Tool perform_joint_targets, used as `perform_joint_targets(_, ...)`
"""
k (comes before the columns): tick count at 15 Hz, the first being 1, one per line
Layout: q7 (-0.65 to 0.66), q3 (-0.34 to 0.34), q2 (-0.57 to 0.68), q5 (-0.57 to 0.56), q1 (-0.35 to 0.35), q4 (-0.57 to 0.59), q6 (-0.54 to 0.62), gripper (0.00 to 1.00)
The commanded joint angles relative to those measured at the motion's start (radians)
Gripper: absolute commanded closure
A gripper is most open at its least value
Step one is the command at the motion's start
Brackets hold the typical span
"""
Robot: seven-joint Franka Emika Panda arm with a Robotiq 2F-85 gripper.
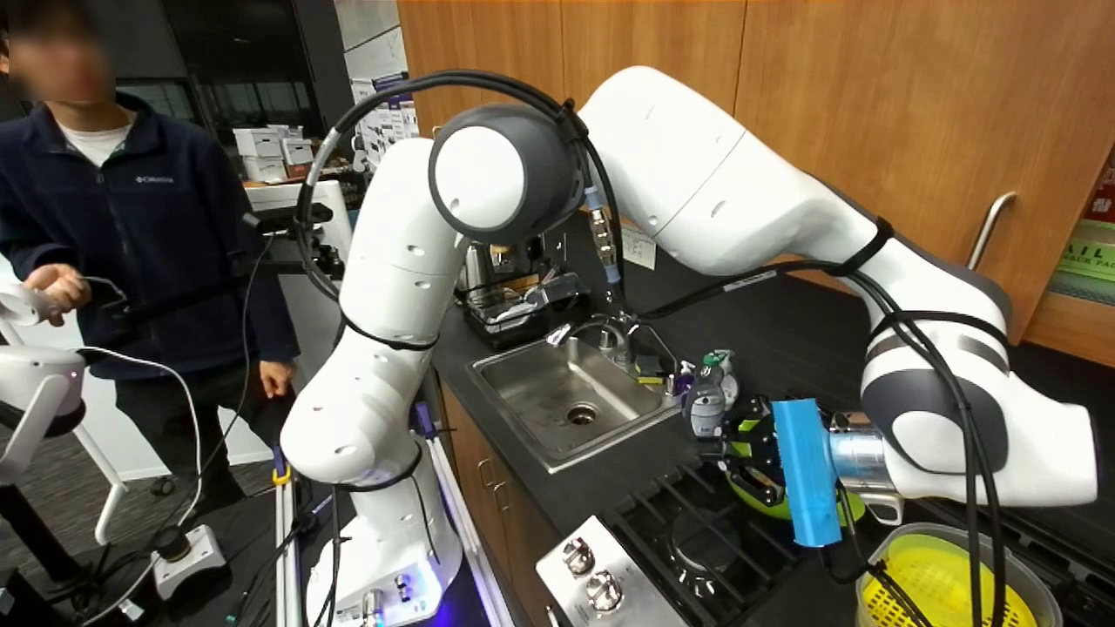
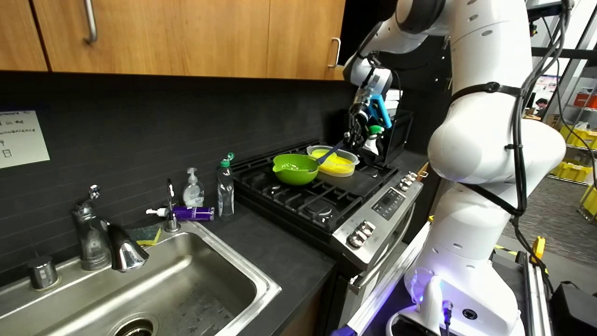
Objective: Remove the fork from the yellow bowl and use it to stir the contents of the green bowl
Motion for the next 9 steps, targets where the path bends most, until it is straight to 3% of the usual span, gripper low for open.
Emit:
perform_joint_targets(1, 0.003, 0.031, 0.105, 0.054, -0.048, 0.149, -0.137, 0.95)
perform_joint_targets(5, 0.081, 0.057, 0.185, 0.162, -0.076, 0.252, -0.201, 0.95)
perform_joint_targets(9, 0.24, 0.061, 0.198, 0.295, -0.061, 0.277, -0.154, 0.95)
